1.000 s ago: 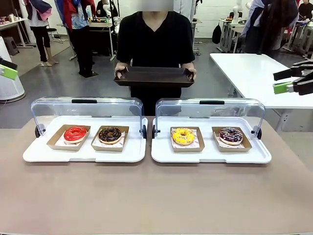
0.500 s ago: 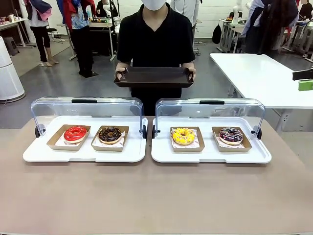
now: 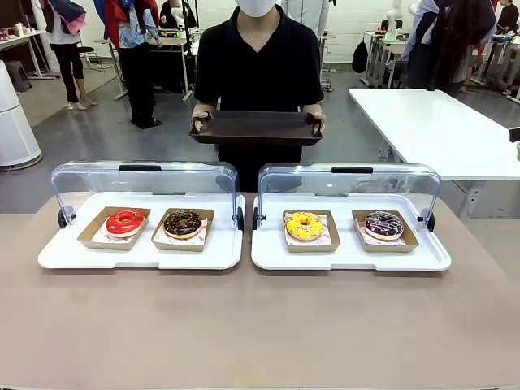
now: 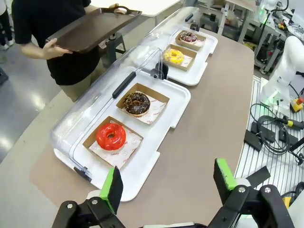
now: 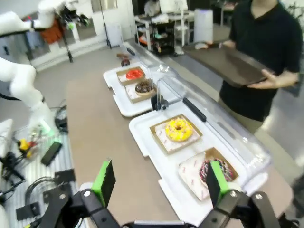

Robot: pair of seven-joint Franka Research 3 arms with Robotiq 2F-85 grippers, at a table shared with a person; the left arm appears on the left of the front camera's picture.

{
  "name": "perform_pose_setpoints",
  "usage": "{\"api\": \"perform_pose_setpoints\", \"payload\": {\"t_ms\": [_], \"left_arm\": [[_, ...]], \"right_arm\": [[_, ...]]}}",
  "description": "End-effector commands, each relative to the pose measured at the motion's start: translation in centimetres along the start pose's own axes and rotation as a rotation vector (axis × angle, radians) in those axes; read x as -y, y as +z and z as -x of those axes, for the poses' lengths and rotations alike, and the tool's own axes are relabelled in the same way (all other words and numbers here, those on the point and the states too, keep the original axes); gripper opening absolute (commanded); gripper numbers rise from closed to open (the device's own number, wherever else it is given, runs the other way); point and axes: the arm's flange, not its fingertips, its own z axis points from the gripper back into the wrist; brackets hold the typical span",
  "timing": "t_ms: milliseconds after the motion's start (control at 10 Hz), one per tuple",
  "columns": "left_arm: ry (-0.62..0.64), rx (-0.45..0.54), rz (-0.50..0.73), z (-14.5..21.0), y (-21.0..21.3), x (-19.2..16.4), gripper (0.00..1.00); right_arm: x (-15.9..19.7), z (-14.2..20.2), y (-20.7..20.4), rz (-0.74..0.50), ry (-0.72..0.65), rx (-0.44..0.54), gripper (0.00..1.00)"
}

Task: Provide the desired donut to the person.
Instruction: Pick up and lift the Paper togo box containing the Donut pointed at by the person.

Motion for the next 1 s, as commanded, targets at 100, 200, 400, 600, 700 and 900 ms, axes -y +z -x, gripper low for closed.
{"api": "perform_pose_setpoints", "payload": {"t_ms": [100, 200, 400, 600, 700, 900], "left_arm": [[-0.022, -0.001, -0.014, 0.2, 0.3, -0.3, 1.00], [-0.024, -0.010, -0.025, 0.5, 0.3, -0.1, 1.00], [-0.022, -0.045, -0.036, 0.3, 0.0, -0.1, 1.00], [0.000, -0.024, -0.029, 0.5, 0.4, -0.2, 1.00], [0.000, -0.024, -0.029, 0.5, 0.4, -0.2, 1.00], [0.000, -0.024, -0.029, 0.5, 0.4, -0.2, 1.00]], "right_arm": [[-1.0, -1.2, 0.4, 0.034, 0.031, -0.046, 1.00], [-1.0, -1.3, 0.2, 0.033, 0.033, -0.059, 1.00], [-1.2, -1.6, -0.6, 0.035, 0.040, -0.066, 1.00], [-1.3, -1.6, 0.0, 0.039, 0.024, -0.095, 1.00], [-1.3, -1.6, 0.0, 0.039, 0.024, -0.095, 1.00], [-1.3, -1.6, 0.0, 0.039, 0.024, -0.095, 1.00]]}}
